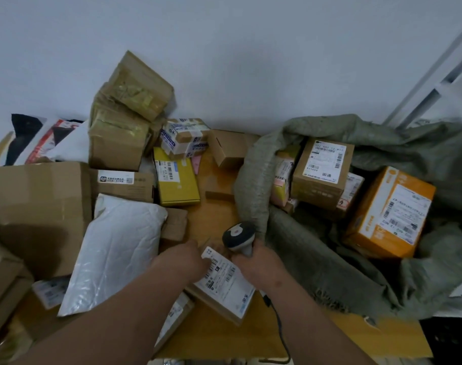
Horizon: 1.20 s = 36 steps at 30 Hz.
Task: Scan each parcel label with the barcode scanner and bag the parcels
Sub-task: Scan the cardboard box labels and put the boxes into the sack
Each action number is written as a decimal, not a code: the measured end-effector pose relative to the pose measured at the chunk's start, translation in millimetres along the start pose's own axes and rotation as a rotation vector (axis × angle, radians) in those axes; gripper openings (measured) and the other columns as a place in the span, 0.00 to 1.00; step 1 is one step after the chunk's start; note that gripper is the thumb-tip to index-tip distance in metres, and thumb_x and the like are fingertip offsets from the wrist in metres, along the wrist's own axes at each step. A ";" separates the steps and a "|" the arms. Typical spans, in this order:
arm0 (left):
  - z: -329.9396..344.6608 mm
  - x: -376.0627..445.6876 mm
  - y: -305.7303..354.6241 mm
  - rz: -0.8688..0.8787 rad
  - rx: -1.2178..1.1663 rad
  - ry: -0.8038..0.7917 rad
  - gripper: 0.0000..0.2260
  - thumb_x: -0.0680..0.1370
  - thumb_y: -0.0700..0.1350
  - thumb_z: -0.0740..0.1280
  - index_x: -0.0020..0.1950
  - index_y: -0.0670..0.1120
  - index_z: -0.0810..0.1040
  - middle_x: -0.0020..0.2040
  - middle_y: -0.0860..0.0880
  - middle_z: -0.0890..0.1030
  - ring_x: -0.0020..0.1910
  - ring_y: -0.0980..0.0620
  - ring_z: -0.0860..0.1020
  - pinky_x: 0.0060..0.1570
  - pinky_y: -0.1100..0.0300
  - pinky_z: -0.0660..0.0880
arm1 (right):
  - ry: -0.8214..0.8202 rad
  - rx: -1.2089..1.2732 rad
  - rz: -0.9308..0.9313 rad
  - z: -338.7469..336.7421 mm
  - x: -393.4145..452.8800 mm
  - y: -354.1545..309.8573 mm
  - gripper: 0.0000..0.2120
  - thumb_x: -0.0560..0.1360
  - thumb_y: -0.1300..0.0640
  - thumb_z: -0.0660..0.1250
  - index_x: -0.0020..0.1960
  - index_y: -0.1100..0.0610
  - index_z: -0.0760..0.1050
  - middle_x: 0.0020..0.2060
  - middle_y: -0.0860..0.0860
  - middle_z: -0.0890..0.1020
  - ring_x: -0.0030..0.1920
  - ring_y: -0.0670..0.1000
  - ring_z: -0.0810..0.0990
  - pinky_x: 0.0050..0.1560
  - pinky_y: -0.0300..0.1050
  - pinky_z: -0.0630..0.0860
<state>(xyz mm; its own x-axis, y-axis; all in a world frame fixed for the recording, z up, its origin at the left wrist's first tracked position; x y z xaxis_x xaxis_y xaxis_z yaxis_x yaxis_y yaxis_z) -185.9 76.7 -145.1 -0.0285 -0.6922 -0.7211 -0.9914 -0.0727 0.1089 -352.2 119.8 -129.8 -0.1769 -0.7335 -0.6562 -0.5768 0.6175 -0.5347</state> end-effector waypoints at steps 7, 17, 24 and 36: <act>-11.6 -3.5 17.4 0.101 -0.226 -0.052 0.18 0.83 0.52 0.58 0.71 0.46 0.68 0.62 0.47 0.77 0.49 0.53 0.74 0.42 0.62 0.71 | 0.098 0.096 0.022 0.3 -3.0 2.9 0.19 0.77 0.45 0.65 0.66 0.48 0.67 0.46 0.50 0.79 0.43 0.48 0.78 0.46 0.46 0.76; -42.5 -4.1 -4.2 -0.065 -1.028 0.221 0.20 0.80 0.47 0.66 0.71 0.44 0.72 0.61 0.42 0.79 0.56 0.44 0.78 0.57 0.51 0.76 | 0.226 0.497 0.001 -4.6 0.3 1.2 0.27 0.79 0.48 0.68 0.73 0.53 0.64 0.45 0.47 0.75 0.45 0.49 0.75 0.48 0.46 0.74; -9.3 -11.0 -4.1 -0.071 -1.033 -0.012 0.16 0.82 0.41 0.63 0.70 0.43 0.72 0.65 0.43 0.77 0.58 0.47 0.76 0.55 0.55 0.73 | 0.209 0.488 -0.056 23.2 5.3 4.3 0.29 0.78 0.48 0.69 0.76 0.48 0.64 0.55 0.48 0.79 0.53 0.49 0.78 0.52 0.47 0.77; -38.2 -5.8 -5.4 0.114 -1.210 -0.032 0.24 0.74 0.45 0.72 0.64 0.63 0.69 0.61 0.52 0.78 0.58 0.45 0.77 0.57 0.42 0.75 | 0.248 0.849 -0.102 -12.2 -16.5 -17.6 0.11 0.79 0.59 0.67 0.54 0.44 0.72 0.49 0.47 0.81 0.50 0.49 0.79 0.53 0.52 0.79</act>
<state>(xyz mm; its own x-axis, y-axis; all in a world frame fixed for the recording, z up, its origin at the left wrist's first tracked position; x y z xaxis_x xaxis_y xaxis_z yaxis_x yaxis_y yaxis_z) -175.5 53.7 -115.4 -0.1282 -0.7216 -0.6803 -0.2235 -0.6473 0.7287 -348.9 117.6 -103.1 -0.3816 -0.7760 -0.5022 0.1691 0.4755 -0.8633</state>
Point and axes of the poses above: each hand's wrist, its own x-axis towards the middle knuckle, its own z-axis out of the palm, y = z × x, the point moved 4 cm from there along x, towards the middle knuckle
